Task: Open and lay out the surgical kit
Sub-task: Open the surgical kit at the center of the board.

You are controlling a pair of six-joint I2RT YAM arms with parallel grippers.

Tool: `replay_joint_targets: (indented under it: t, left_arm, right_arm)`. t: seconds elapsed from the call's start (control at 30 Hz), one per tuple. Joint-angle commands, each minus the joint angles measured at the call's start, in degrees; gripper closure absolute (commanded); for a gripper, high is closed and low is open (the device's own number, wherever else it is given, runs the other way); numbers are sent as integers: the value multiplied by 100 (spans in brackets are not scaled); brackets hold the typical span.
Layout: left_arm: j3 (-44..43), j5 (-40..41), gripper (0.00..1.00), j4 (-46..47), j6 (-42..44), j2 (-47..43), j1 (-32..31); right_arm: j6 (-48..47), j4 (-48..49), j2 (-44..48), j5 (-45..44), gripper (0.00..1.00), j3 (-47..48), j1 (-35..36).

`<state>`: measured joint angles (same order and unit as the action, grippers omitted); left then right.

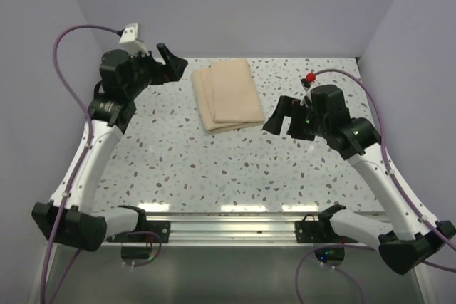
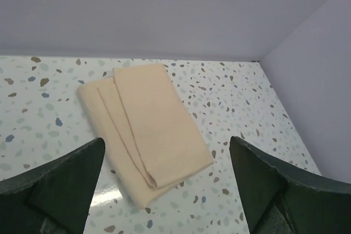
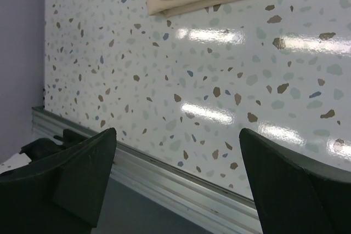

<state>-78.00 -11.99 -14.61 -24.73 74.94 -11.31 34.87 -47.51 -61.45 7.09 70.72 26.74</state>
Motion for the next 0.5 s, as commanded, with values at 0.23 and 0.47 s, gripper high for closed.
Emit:
replay_joint_targets:
  t: [0.23, 0.47]
  left_arm:
    - [2431, -1121, 12, 1115, -2107, -1141, 33]
    - [1964, -155, 9, -621, -982, -1148, 32]
  right_arm:
    - [-639, -152, -1577, 5, 2, 1412, 717]
    - [-1377, -980, -4021, -1060, 7, 3701, 1307]
